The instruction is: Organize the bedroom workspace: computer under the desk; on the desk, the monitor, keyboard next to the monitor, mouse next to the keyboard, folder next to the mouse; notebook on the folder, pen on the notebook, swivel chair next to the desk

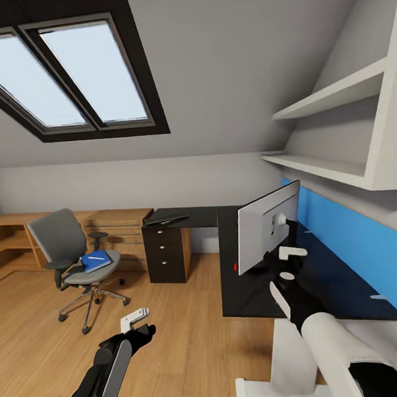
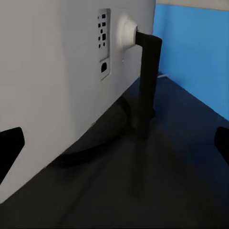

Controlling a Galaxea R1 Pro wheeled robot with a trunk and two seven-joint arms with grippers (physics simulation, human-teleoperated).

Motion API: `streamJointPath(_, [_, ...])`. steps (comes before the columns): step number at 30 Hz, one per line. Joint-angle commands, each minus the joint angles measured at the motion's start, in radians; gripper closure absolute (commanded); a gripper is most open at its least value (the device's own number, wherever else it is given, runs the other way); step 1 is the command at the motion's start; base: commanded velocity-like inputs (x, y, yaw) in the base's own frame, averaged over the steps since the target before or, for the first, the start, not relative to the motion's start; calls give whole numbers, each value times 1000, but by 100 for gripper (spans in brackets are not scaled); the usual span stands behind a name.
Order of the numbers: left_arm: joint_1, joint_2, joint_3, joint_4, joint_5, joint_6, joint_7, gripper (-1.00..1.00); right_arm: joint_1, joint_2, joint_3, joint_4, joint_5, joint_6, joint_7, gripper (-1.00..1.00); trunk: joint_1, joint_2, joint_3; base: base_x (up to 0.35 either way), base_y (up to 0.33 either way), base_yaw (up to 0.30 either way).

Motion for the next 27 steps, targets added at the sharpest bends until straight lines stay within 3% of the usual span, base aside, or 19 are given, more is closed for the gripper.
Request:
streamJointPath(1, [-1, -1, 1, -1, 11, 1, 8, -100, -1, 8, -5, -16, 3, 18, -2, -100, 0, -1, -2, 0, 0, 0])
streamJointPath(6, [-1, -1, 1, 1, 11, -6, 8, -100, 0, 44, -6, -64, 3, 73, -8, -100, 0, -1, -2, 0, 0, 0])
streamJointPath(8, [-1, -1, 1, 1, 11, -10, 8, -100, 0, 78, -6, -82, 2, 93, -11, -100, 0, -1, -2, 0, 0, 0])
streamJointPath(18, [-1, -1, 1, 1, 11, -12, 7, -100, 52, 117, -2, -90, 7, 90, -12, -100, 0, -1, -2, 0, 0, 0])
streamJointPath(27, [-1, -1, 0, 9, 11, -12, 6, -100, 89, 126, 74, -94, 9, 83, -36, -100, 0, -1, -2, 1, 1, 0])
